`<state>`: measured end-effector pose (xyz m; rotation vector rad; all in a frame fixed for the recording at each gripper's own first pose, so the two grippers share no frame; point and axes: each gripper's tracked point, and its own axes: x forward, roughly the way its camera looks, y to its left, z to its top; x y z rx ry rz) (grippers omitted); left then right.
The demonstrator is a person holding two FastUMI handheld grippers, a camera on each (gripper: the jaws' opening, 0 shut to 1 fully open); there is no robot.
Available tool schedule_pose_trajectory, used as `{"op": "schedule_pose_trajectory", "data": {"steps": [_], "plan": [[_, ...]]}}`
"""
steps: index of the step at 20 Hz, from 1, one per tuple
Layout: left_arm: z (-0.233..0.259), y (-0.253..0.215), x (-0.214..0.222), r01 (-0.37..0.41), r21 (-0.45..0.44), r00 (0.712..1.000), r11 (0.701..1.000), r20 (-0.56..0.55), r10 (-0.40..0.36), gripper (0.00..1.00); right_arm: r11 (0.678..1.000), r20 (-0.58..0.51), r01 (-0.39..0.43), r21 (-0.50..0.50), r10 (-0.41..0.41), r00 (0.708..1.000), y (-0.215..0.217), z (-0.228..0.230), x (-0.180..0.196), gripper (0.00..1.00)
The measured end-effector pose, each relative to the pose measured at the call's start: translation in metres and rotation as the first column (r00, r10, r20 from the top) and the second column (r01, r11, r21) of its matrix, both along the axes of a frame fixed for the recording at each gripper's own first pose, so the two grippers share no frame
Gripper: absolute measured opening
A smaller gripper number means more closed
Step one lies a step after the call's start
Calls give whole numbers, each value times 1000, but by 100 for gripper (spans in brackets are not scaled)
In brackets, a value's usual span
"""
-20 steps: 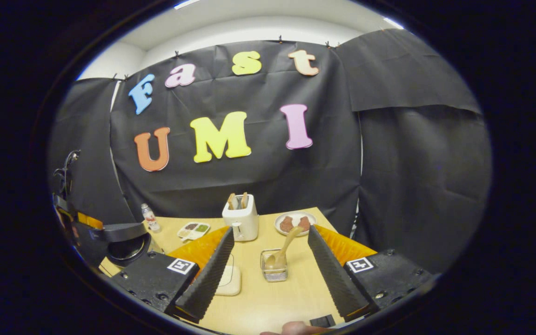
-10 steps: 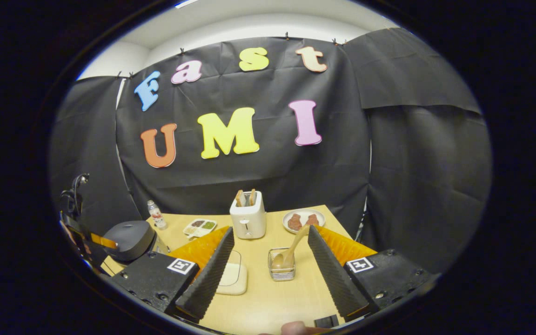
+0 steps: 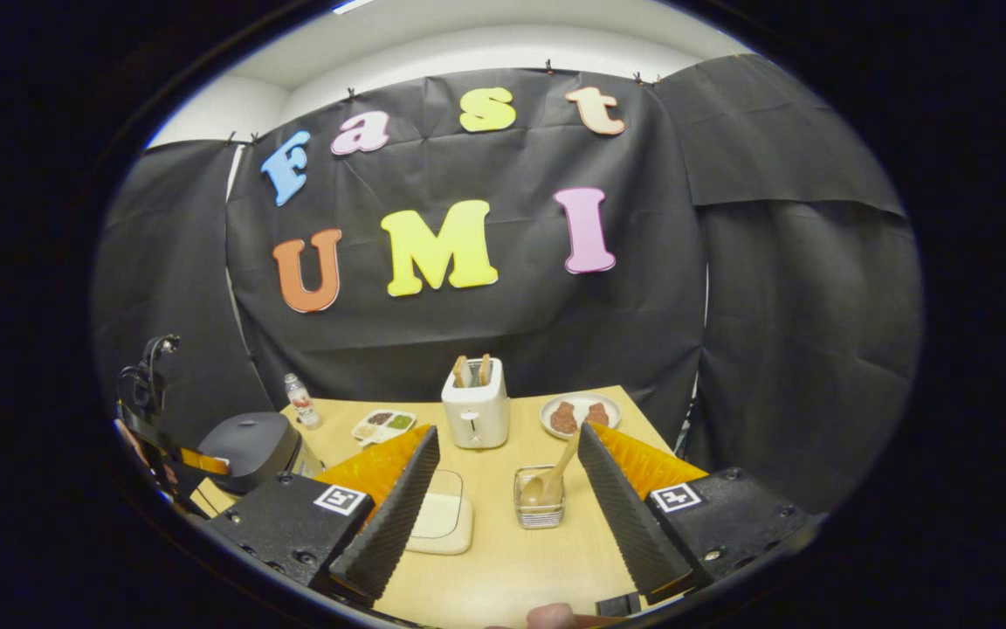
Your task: Close the left gripper, press the button to open the rice cooker; take a wooden spoon from the chopstick holder with the right hand, scoop a spoonful of rice and pour it into the rice cooker, then put the wooden spoon back into the chopstick holder.
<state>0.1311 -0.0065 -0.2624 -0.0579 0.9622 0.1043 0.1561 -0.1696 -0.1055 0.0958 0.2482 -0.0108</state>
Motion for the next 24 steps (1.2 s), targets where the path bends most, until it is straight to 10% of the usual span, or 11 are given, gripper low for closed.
{"op": "schedule_pose_trajectory", "data": {"steps": [15, 24], "plan": [[30, -6, 12, -135, -46, 982, 990, 126, 140, 96, 994, 16, -96, 54, 95, 995, 1, 2, 36, 100], [181, -28, 7, -60, -31, 829, 998, 555, 67, 95, 996, 108, -78, 42, 74, 991, 6, 50, 11, 100]]}}
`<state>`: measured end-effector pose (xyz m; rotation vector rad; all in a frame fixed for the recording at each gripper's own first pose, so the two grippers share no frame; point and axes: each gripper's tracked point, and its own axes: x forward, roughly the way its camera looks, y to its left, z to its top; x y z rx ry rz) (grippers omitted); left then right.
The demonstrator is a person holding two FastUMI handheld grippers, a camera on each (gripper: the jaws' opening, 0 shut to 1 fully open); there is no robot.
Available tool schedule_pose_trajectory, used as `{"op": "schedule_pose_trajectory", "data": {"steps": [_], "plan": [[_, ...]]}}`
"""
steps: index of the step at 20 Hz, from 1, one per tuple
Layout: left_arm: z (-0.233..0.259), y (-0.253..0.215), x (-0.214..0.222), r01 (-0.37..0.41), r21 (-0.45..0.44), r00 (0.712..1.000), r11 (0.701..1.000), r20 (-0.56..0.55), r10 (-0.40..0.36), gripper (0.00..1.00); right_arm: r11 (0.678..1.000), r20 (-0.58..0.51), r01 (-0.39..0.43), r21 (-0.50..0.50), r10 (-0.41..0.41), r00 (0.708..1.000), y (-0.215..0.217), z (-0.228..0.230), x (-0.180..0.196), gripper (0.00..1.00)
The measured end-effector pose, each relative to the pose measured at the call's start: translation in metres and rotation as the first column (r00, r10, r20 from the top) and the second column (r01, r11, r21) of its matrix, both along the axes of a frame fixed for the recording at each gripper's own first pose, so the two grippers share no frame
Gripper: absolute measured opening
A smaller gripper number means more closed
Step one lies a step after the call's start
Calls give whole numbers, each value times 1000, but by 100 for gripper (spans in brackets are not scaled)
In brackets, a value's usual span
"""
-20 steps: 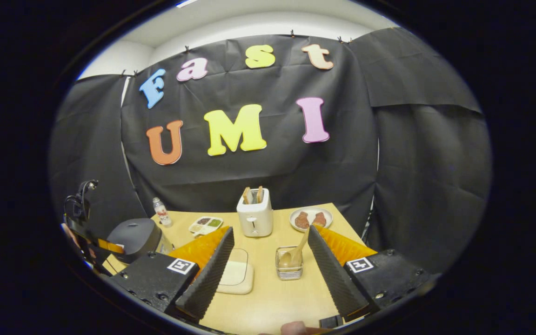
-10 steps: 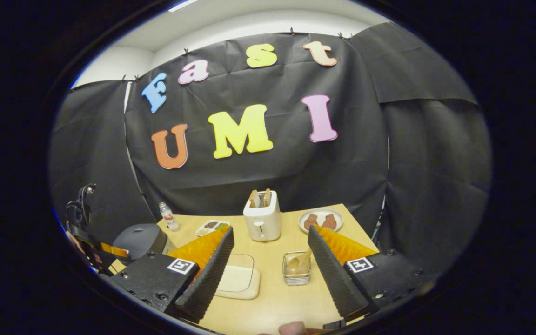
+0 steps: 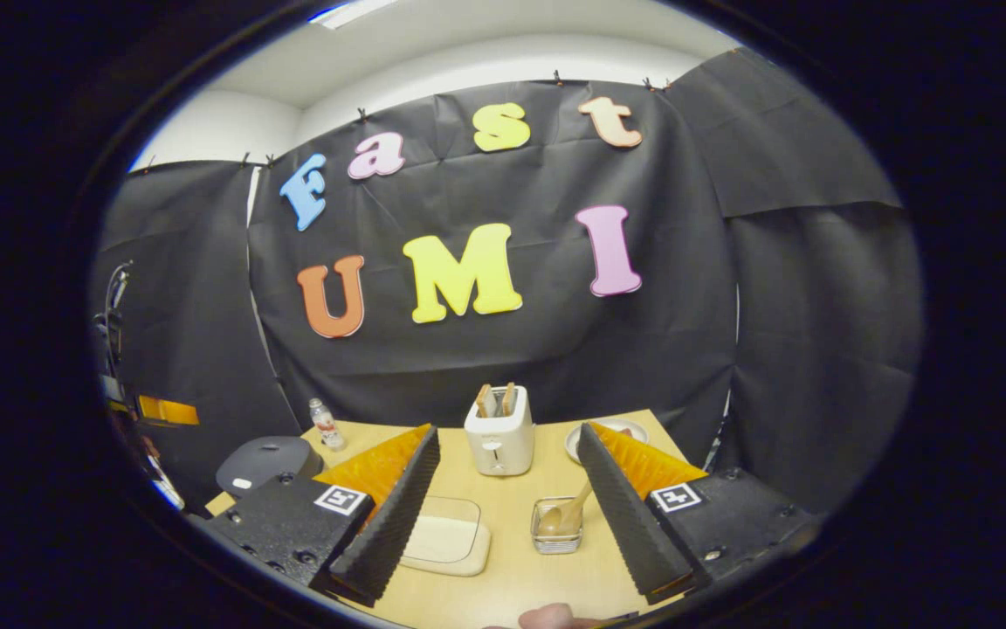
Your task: Close the left gripper, press the button to open the rice cooker; take a wooden spoon from the chopstick holder with the right hand, scoop a spoonful of rice and pour it into the rice cooker, then put the wooden spoon back into the chopstick holder.
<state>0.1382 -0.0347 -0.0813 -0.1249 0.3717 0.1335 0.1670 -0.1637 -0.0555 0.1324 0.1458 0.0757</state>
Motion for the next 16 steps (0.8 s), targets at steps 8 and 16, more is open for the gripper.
{"op": "schedule_pose_trajectory", "data": {"steps": [8, 16], "plan": [[62, -25, -90, 152, 19, 964, 988, 216, -153, 95, 992, 210, 86, -93, -65, 975, 45, 86, -108, 99], [65, -52, -175, 212, 91, 927, 973, 295, -229, 94, 994, 174, 72, -79, -57, 983, 84, 66, -207, 100]]}}
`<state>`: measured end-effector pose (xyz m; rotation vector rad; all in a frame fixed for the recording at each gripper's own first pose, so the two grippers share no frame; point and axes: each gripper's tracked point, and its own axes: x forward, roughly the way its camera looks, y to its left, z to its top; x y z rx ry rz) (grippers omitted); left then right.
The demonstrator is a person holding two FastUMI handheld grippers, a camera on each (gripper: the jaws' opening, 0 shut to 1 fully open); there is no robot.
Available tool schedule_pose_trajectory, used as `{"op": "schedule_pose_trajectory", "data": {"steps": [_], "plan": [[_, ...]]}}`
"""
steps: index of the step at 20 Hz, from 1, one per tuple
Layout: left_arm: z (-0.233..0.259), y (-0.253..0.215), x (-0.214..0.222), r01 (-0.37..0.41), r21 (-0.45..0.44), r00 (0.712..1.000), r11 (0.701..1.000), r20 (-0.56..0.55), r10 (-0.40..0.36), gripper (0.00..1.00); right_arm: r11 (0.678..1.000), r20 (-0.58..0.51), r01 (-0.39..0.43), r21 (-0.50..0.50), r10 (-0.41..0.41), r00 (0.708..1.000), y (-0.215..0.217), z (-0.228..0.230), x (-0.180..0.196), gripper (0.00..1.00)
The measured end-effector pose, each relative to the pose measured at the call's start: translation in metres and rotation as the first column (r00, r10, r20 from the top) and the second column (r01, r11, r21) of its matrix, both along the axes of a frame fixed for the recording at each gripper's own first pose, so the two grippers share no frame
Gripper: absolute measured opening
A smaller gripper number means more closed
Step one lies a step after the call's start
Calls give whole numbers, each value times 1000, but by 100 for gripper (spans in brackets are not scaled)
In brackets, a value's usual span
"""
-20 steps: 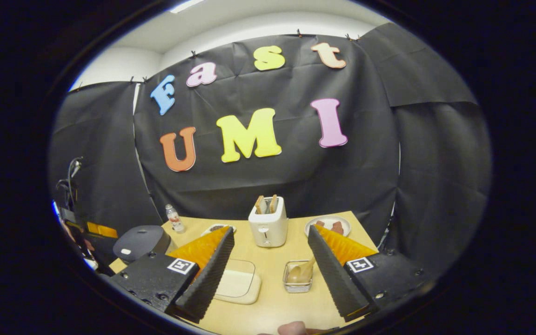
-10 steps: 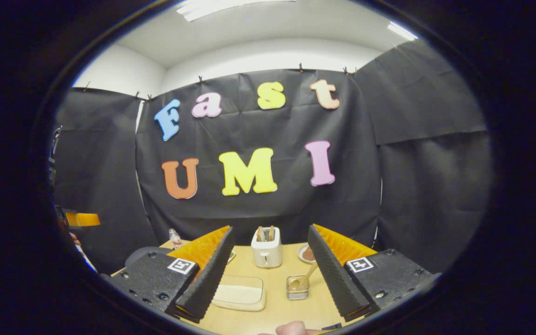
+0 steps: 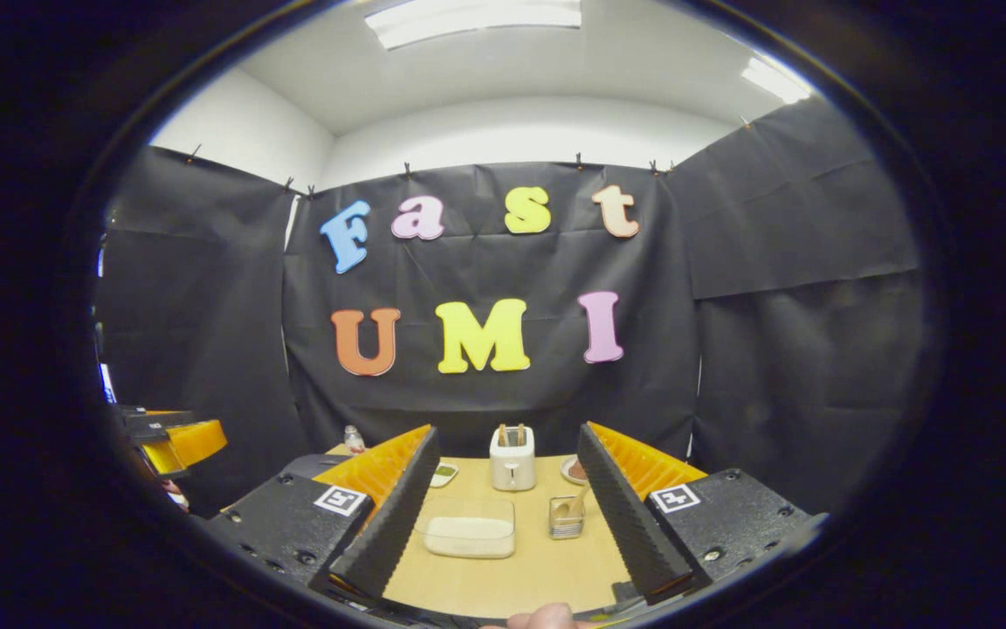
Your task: Close the left gripper, press the button to open the rice cooker; take a wooden spoon from the chopstick holder with the right hand, scoop a spoonful of rice and pour it into the rice cooker, then put the wooden spoon back into the chopstick holder.
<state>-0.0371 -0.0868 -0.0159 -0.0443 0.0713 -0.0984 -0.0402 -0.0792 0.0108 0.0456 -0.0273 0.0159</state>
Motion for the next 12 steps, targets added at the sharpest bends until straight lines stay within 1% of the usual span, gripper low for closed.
{"op": "schedule_pose_trajectory", "data": {"steps": [3, 5, 7, 9, 11, 12], "plan": [[-1, -1, -18, -12, 24, 999, 1000, 36, 11, 94, 1000, 1, -3, 18, 3, 1000, 6, -6, -18, 100], [0, -1, -25, -19, 38, 999, 999, 50, 17, 94, 1000, 3, -3, 20, 3, 1000, 7, -9, -24, 100], [-1, -5, -29, -16, 56, 998, 998, 54, 13, 94, 1000, 0, -3, 22, 3, 1000, 8, -11, -29, 99], [3, -6, -31, -17, 68, 998, 998, 69, 12, 94, 1000, 11, 12, 25, -12, 1000, 4, -10, -31, 99], [2, -6, -29, -24, 69, 997, 997, 75, 18, 94, 1000, 9, 13, 21, -13, 1000, 6, -15, -33, 100], [2, -6, -28, -25, 68, 997, 997, 74, 20, 94, 1000, 4, 11, 13, -11, 1000, 7, -17, -33, 99]]}}
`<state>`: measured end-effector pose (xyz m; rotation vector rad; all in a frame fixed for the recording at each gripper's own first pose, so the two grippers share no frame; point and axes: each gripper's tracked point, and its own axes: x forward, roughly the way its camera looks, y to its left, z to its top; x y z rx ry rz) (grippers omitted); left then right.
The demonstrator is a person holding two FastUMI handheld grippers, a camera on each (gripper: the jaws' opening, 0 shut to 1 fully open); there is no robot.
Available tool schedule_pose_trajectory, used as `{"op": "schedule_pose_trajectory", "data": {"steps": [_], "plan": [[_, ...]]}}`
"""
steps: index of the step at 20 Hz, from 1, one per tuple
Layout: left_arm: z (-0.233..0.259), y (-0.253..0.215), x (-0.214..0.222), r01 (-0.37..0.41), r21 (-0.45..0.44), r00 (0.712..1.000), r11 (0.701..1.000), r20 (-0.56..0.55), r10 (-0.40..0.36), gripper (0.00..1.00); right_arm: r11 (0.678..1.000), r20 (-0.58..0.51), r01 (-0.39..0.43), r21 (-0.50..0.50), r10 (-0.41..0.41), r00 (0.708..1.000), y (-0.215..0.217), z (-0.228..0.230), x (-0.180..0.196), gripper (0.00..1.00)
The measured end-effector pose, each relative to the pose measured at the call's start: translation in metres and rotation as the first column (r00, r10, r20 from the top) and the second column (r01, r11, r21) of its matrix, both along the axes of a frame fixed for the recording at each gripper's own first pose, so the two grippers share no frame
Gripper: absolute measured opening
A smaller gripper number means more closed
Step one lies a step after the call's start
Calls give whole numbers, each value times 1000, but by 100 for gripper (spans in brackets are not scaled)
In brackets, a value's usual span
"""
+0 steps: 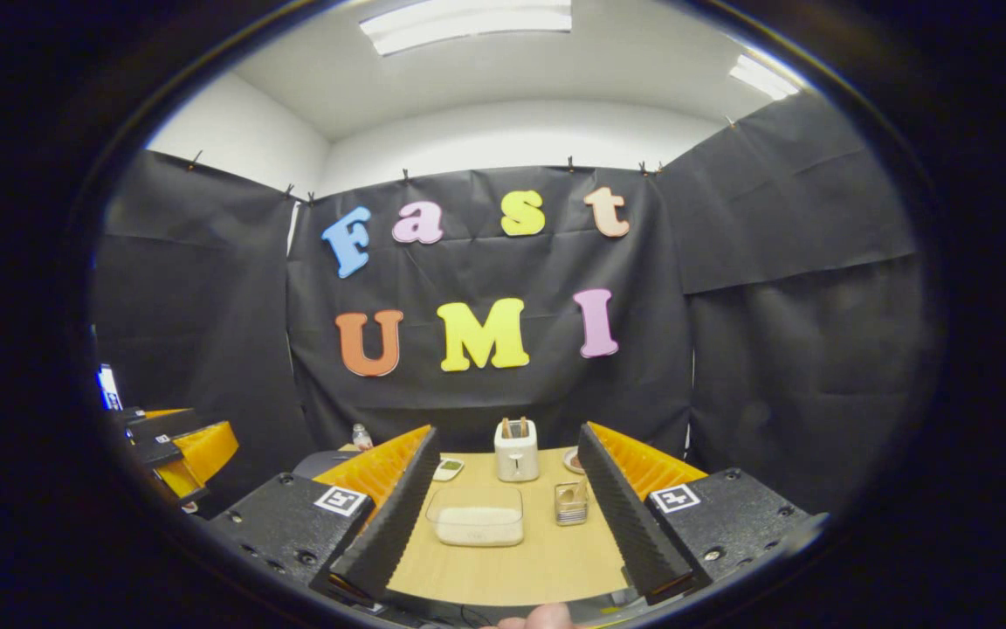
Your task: Close the left gripper, press the button to open the rice cooker; take a wooden spoon from the chopstick holder with the right hand, scoop a spoonful of rice and pour it into the rice cooker, then put the wooden spoon back into the chopstick holder.
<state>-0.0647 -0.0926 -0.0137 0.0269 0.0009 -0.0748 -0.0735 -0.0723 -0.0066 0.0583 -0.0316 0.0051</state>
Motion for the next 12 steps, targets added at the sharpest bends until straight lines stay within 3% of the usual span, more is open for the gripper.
{"op": "schedule_pose_trajectory", "data": {"steps": [12], "plan": [[7, -24, 13, 21, 6, 999, 1000, 26, -21, 94, 1000, -5, -4, -15, 4, 1000, -6, 0, 7, 99]]}}
